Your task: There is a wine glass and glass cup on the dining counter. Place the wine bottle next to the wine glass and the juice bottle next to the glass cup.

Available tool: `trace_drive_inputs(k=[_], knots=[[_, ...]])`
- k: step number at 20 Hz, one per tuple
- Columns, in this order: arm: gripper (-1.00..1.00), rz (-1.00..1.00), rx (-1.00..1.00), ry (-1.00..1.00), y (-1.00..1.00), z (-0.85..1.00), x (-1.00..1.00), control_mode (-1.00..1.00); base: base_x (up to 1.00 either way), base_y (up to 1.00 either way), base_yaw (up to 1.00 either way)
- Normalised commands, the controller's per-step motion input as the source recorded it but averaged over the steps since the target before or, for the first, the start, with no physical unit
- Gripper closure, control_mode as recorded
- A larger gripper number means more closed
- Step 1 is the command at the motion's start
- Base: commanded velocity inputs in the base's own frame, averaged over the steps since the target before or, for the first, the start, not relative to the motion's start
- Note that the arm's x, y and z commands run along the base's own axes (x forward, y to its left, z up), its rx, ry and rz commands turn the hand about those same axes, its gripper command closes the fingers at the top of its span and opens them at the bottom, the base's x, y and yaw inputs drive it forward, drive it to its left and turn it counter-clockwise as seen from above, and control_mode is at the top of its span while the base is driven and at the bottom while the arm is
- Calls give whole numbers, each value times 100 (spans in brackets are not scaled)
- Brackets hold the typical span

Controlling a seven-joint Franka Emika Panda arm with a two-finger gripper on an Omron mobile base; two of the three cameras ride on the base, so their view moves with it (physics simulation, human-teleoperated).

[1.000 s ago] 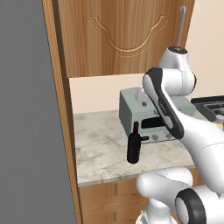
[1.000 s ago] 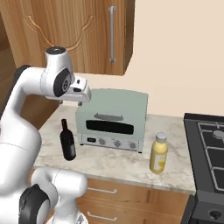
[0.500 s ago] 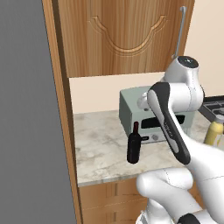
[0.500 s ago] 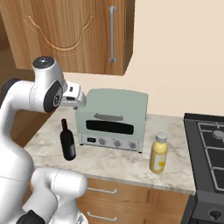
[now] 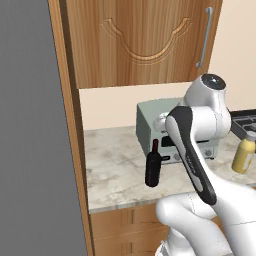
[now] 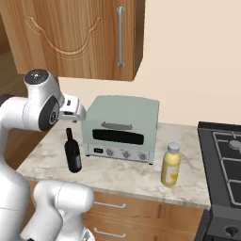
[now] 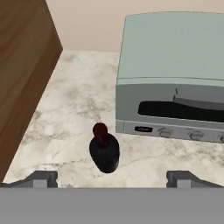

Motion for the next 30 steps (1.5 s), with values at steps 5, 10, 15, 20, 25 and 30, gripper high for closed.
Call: trace_drive_inputs(k=[5, 10, 15, 20, 25, 30], knots=[[-100, 0, 7, -1, 6, -5, -20, -100, 0, 0, 0], [-100, 0, 1, 1, 17, -13, -8, -100, 0, 0, 0], [-100, -4, 0, 0, 13, -7, -15, -100, 0, 0, 0], [-100, -7, 0, 0, 11, -11, -13, -100, 0, 0, 0], [-100, -19, -5, -3, 18, -22, -2, -100, 0, 0, 0], [-100, -27, -9, -2, 12, -20, -1, -100, 0, 0, 0]])
